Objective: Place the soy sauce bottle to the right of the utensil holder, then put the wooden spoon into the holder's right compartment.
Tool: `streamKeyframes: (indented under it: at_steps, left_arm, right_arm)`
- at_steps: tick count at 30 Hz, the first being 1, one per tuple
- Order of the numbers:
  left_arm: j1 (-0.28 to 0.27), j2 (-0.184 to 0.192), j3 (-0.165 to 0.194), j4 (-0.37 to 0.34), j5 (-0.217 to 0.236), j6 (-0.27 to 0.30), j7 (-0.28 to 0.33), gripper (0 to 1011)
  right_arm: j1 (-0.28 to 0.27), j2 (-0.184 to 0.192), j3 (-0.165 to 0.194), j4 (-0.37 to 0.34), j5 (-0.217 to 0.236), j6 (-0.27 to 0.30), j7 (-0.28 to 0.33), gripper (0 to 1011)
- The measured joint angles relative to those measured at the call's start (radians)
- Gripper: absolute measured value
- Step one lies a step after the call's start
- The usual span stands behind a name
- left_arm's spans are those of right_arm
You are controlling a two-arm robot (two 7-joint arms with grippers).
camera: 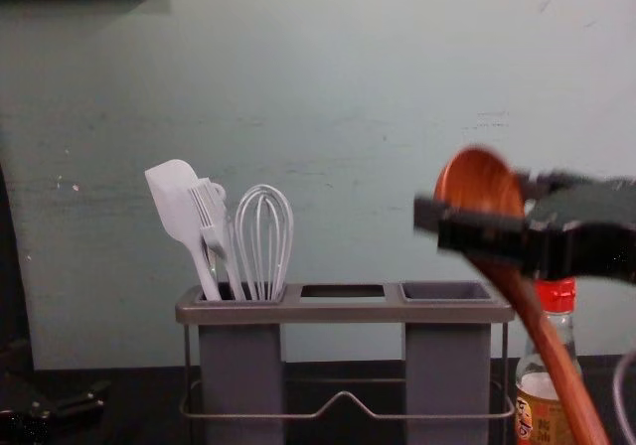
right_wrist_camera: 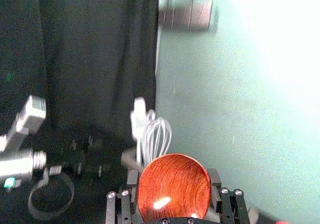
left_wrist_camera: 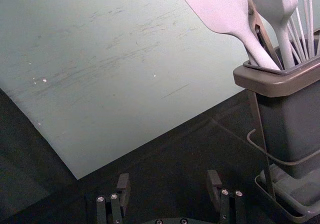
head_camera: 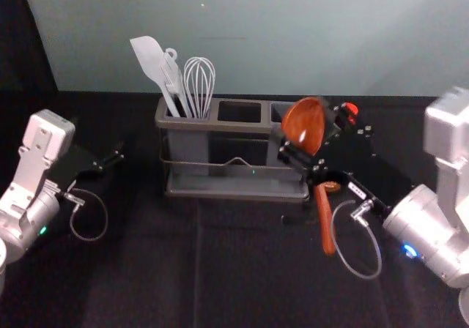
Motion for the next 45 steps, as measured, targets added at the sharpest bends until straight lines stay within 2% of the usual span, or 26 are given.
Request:
streamKeyframes:
  at_steps: [1, 2, 4, 5, 9, 10, 17, 24, 30, 33, 45]
  left_arm:
    - [0.0, 0.0, 0.0, 0.0, 0.0, 0.0, 0.0, 1005]
    - [0.0, 0.0, 0.0, 0.0, 0.0, 0.0, 0.0, 1005]
    - [0.0, 0.0, 0.0, 0.0, 0.0, 0.0, 0.0, 1005]
    - [0.0, 0.0, 0.0, 0.0, 0.0, 0.0, 0.0, 1005]
    - [0.0, 0.0, 0.0, 0.0, 0.0, 0.0, 0.0, 1005]
    - [0.0, 0.0, 0.0, 0.0, 0.0, 0.0, 0.0, 1005]
    - [0.0, 0.0, 0.0, 0.0, 0.0, 0.0, 0.0, 1005]
    - [0.0, 0.0, 0.0, 0.0, 0.0, 0.0, 0.0, 1005]
    - [0.0, 0.0, 0.0, 0.0, 0.0, 0.0, 0.0, 1005]
    - [0.0, 0.0, 0.0, 0.0, 0.0, 0.0, 0.0, 1005]
    - [0.0, 0.0, 0.0, 0.0, 0.0, 0.0, 0.0, 1005]
  right_arm:
    - [-0.004, -0.005, 0.002, 0.007, 0.002, -0.039, -0.003, 840]
    - [-0.013, -0.017, 0.005, 0.022, 0.002, -0.113, -0.008, 841]
    - [-0.019, -0.029, 0.008, 0.035, 0.002, -0.185, -0.013, 840]
    - [-0.024, -0.041, 0.011, 0.047, 0.001, -0.245, -0.015, 840]
    - [-0.027, -0.069, 0.02, 0.069, -0.001, -0.346, -0.019, 840]
    - [-0.026, -0.073, 0.021, 0.072, -0.002, -0.356, -0.02, 840]
    - [0.017, -0.098, 0.026, 0.109, -0.013, -0.37, -0.019, 840]
    - [0.093, -0.11, 0.017, 0.158, -0.007, -0.329, -0.004, 840]
    - [0.191, -0.124, -0.004, 0.225, -0.025, -0.297, 0.0, 840]
    - [0.223, -0.131, -0.01, 0.25, -0.03, -0.291, 0.0, 840]
    - [0.379, -0.176, -0.024, 0.401, -0.035, -0.304, 0.0, 840]
